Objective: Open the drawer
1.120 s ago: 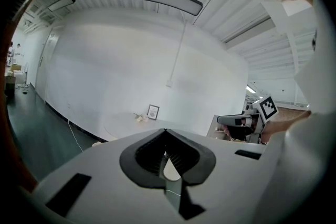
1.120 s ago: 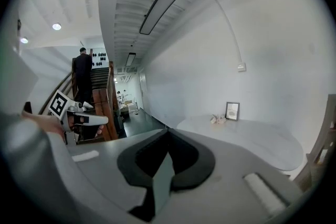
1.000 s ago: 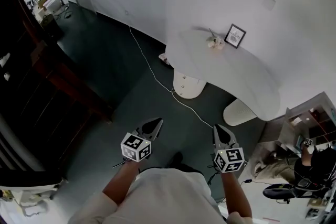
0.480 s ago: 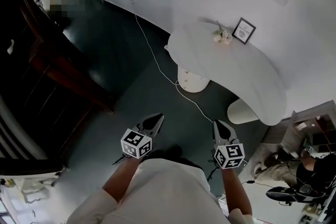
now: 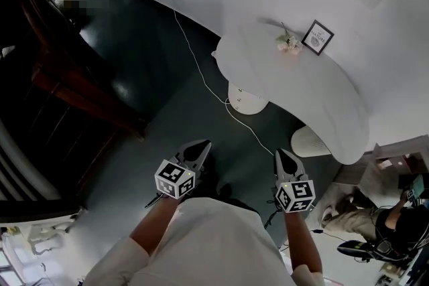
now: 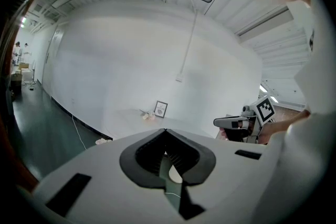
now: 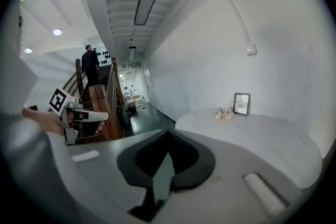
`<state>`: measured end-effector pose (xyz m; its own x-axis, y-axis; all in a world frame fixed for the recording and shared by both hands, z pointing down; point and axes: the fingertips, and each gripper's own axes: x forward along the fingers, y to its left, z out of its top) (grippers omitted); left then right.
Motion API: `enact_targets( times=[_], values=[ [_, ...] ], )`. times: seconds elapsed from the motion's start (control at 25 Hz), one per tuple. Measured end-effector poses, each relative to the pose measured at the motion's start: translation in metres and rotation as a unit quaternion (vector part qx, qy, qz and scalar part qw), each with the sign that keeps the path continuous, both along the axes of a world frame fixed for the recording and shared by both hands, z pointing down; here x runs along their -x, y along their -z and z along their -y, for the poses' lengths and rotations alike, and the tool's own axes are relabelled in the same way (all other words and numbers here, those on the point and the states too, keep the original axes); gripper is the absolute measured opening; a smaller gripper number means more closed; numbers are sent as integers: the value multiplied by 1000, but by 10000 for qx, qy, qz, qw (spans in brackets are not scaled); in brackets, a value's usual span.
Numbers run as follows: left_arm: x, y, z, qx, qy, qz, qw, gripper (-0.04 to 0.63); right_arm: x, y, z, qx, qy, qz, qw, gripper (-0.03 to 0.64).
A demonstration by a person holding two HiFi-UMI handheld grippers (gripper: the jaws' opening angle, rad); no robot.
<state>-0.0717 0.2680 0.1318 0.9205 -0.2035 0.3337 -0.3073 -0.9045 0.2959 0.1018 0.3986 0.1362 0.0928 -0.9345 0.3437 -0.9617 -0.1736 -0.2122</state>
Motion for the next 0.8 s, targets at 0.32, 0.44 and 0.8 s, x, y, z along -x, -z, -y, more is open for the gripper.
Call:
enact_targets(
  times=[0.32,0.44,0.8],
  values=[
    [-17,-14,57,8,-79,16,10000,8,-14,-9,53,74,-69,-14,9999,8],
    [-25,-18,83,54,-103,9,9999,8,-22,-15,78,158,-97,-4,9998,8],
    [-54,-48,153,201,-374,122,9990,8,-47,-35,148,285,-226,-24,9993,8]
  ],
)
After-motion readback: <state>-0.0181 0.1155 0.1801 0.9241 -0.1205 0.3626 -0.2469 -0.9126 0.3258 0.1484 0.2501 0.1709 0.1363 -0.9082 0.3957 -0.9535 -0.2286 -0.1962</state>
